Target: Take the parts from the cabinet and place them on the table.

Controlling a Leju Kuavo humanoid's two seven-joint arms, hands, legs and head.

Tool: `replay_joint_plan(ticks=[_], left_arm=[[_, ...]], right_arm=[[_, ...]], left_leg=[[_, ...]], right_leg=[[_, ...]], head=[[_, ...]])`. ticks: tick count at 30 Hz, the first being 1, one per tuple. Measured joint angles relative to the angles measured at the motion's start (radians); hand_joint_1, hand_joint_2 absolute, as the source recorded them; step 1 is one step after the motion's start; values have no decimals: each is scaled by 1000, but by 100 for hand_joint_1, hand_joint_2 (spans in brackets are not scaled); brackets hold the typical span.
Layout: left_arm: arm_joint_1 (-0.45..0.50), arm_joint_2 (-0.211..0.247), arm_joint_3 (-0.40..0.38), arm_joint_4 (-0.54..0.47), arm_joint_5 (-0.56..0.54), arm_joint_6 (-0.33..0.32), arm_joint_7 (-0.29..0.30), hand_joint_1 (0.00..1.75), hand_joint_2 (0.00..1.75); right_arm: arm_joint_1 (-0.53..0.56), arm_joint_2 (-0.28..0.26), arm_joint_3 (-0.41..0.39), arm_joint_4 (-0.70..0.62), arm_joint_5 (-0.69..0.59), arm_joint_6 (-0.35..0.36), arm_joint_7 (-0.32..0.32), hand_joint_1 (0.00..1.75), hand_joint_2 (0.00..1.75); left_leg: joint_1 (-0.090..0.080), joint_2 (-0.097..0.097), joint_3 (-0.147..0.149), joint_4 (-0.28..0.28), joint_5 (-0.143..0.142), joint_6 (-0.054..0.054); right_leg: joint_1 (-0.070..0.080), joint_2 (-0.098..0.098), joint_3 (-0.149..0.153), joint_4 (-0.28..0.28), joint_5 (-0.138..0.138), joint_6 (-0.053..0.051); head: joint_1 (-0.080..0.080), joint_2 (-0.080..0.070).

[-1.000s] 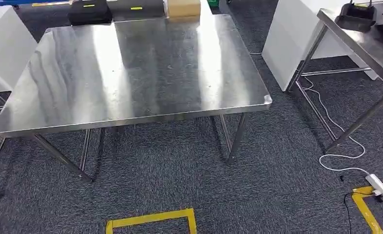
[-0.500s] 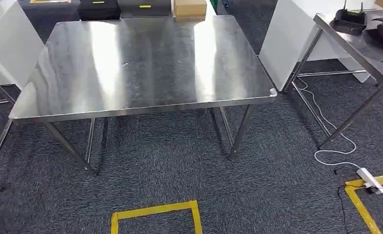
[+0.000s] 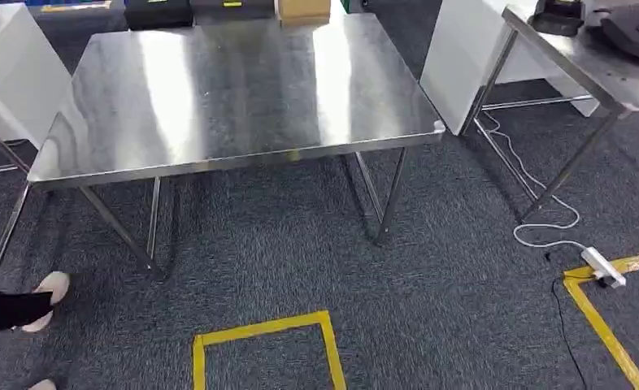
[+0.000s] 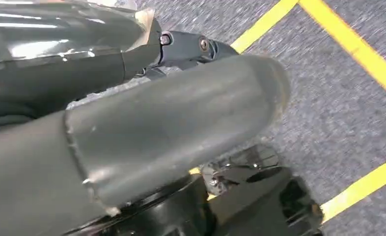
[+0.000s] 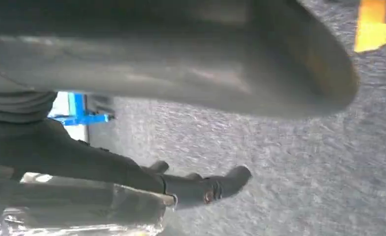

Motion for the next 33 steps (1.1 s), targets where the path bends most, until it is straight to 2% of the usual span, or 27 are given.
replay_joint_plan(ticks=[1,2,3,5,6,7,8,11,12,13,14,15,16,17,18,19,21,22,23,24,26,27,28,29,31,32,33], left_arm=[[0,2,0,0,0,0,0,0,0],[0,3,0,0,0,0,0,0,0],[0,4,0,0,0,0,0,0,0],[0,5,0,0,0,0,0,0,0],[-1,5,0,0,0,0,0,0,0],[-3,3,0,0,0,0,0,0,0],[-4,2,0,0,0,0,0,0,0],[-4,3,0,0,0,0,0,0,0],[-1,2,0,0,0,0,0,0,0],[-2,2,0,0,0,0,0,0,0],[-2,4,1,0,0,0,0,0,0],[-2,4,1,0,0,0,0,0,0],[-2,4,1,0,0,0,0,0,0],[-2,4,1,0,0,0,0,0,0],[-1,4,1,0,0,0,0,0,0],[-1,4,1,0,0,0,0,0,0],[-1,4,1,0,0,0,0,0,0],[-1,4,1,0,0,0,0,0,0],[-1,2,1,0,0,0,0,0,0],[-1,1,1,0,0,0,0,0,0],[-2,0,1,0,-1,0,0,0,0],[-4,-1,0,0,-10,2,0,0,0],[-6,-1,-2,0,-18,5,2,0,0],[-10,-2,-6,0,-26,7,13,0,0],[-28,-7,-11,0,-34,6,41,0,0],[-37,-8,-12,0,-36,6,48,0,0],[-42,-8,-12,0,-38,6,50,0,0]], right_arm=[[0,2,0,0,0,0,0,0,0],[1,2,0,0,0,0,0,0,0],[1,2,0,0,0,0,0,0,0],[1,3,0,0,0,0,0,0,0],[1,3,0,0,0,0,0,0,0],[-2,2,0,0,0,0,0,0,0],[-2,-2,0,-2,0,0,0,0,0],[-2,2,0,-1,1,0,0,0,0],[4,1,0,-1,1,0,0,0,0],[3,1,0,-1,1,0,0,0,0],[3,1,0,-1,1,0,0,0,0],[3,2,0,-1,0,0,0,0,0],[4,3,0,-1,0,0,0,0,0],[3,4,0,-1,0,0,0,0,0],[3,4,0,-1,0,0,0,0,0],[3,3,0,-1,0,0,0,0,0],[3,4,0,-1,0,0,0,0,0],[1,3,0,-1,0,0,0,0,0],[-1,-2,0,-1,0,0,0,0,0],[-1,-1,0,-1,0,0,0,0,0],[0,0,0,-1,0,0,0,0,0],[1,0,0,-1,-12,5,-13,0,0],[2,1,-2,-1,-29,15,-29,0,0],[2,0,-6,-1,-43,27,-47,0,0],[1,0,-15,-1,-51,46,-67,0,0],[1,0,-17,-1,-52,52,-70,0,0],[2,0,-18,-1,-53,53,-72,0,0]], left_leg=[[7,-1,-17,86,-53,-10],[14,-1,-23,148,-69,-20],[22,-1,-15,176,-51,-26],[38,-1,55,116,34,-42],[47,-1,126,26,54,-52],[55,-7,187,-65,27,-62],[45,-16,223,-126,-2,-61],[28,-16,202,-127,-1,-22],[25,-9,187,-133,15,2],[26,-1,170,-135,27,18],[24,0,153,-135,39,35],[22,2,138,-135,51,39],[18,5,123,-134,63,42],[15,8,106,-134,77,43],[11,10,88,-132,90,43],[8,12,77,-132,103,43],[5,12,50,-131,128,39],[5,11,41,-131,138,37],[3,12,33,-129,147,31],[2,14,30,-130,158,25],[5,17,25,-139,176,16],[3,17,21,-143,185,7],[8,13,10,-132,174,2],[8,6,3,-105,128,-5],[13,2,-34,36,10,-16],[15,0,-54,110,-22,-22],[19,0,-63,165,-25,-28]], right_leg=[[0,0,-17,2,14,2],[-2,0,-32,3,26,7],[-5,-1,-41,6,36,13],[-16,-1,-78,22,55,30],[-23,0,-97,34,62,40],[-18,0,-110,48,66,48],[-19,3,-126,58,72,56],[-11,3,-135,49,102,87],[-16,3,-145,46,111,98],[-24,3,-156,67,82,92],[-24,3,-183,118,20,77],[-23,4,-206,189,-38,68],[-22,5,-225,268,-86,64],[-20,5,-237,339,-116,67],[-17,5,-232,382,-118,76],[-14,6,-202,378,-95,87],[-8,6,-93,257,-39,97],[-5,6,-24,162,-33,89],[4,5,36,64,-57,72],[14,5,60,12,-67,66],[19,6,46,1,-70,60],[14,6,40,-5,-61,46],[-13,5,39,-8,-50,31],[-8,4,32,-8,-42,23],[-7,-9,20,-8,-29,9],[-7,-15,13,-8,-22,10],[-8,-22,5,-6,-18,15]], head=[[0,0],[-1,0],[0,0],[0,0],[0,0],[-2,0],[-11,0],[-8,0],[-8,0],[-10,0],[-3,0],[0,0],[0,0],[0,0],[-1,0],[-1,0],[0,0],[-1,0],[-1,0],[-2,0],[0,0],[-3,0],[-2,0],[-5,0],[-8,0],[-8,0],[-8,0]])
